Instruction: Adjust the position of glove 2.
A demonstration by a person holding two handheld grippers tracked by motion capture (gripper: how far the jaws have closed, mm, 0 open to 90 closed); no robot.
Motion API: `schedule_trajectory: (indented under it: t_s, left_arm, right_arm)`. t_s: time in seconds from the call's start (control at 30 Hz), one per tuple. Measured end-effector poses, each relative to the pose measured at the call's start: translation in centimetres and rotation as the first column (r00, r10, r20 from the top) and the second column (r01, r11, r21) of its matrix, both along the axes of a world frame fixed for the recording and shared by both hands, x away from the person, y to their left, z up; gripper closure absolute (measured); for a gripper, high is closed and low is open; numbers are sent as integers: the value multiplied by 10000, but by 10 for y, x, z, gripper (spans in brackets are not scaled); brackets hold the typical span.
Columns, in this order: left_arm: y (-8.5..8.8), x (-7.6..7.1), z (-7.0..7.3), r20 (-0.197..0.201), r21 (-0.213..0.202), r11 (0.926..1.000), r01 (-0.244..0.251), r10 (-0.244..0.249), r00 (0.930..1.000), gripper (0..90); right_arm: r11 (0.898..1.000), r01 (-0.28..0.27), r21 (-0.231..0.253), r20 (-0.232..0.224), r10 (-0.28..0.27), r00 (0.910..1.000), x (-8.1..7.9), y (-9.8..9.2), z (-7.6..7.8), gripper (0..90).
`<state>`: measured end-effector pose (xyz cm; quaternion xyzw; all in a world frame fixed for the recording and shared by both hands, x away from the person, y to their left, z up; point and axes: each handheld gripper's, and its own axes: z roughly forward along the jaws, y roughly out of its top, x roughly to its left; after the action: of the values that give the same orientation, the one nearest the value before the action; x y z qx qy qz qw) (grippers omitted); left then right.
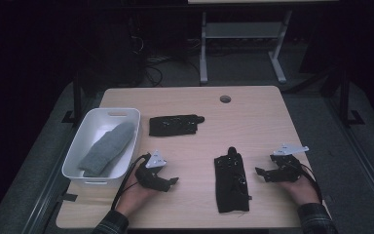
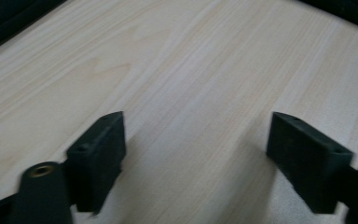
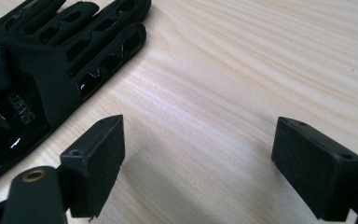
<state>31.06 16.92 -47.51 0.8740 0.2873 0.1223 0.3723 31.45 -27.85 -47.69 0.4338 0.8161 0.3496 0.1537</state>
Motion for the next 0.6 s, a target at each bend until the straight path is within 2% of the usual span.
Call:
schedule_trajectory:
  t_s: [0.07, 0.2, 0.3, 0.33, 0.43, 0.5, 0.6]
  left_arm:
    - [0, 1, 2, -3, 35, 9999, -96, 96, 10000, 258]
    - [-1, 3, 7, -41, 249, 9988, -426, 427, 9991, 443]
    - [-2, 6, 13, 31, 102, 9978, -655, 655, 9978, 618]
    - [-3, 8, 16, -110, -37, 9973, -738, 737, 9972, 689]
    - [-7, 13, 21, -46, -73, 9953, -964, 964, 9953, 861]
    - [-12, 20, 24, -236, -125, 9933, -1145, 1142, 9932, 893]
    - [-21, 28, 27, -179, -91, 9939, -1102, 1100, 9938, 894]
  right_arm:
    - [10000, 81, -20, 3, -81, 10000, 0, 0, -2, 152]
    - [9997, 207, -97, 198, -205, 9996, 0, 0, -4, 134]
    - [9997, 233, -77, 341, -230, 9992, 0, -1, -6, 109]
    - [9997, 241, -76, 343, -239, 9991, 1, -1, -6, 108]
    - [9997, 225, -73, 333, -222, 9992, 1, -1, -6, 105]
    - [9997, 233, -78, 315, -230, 9992, 1, -1, -6, 105]
    - [9997, 249, -84, 317, -246, 9992, 0, -1, -6, 105]
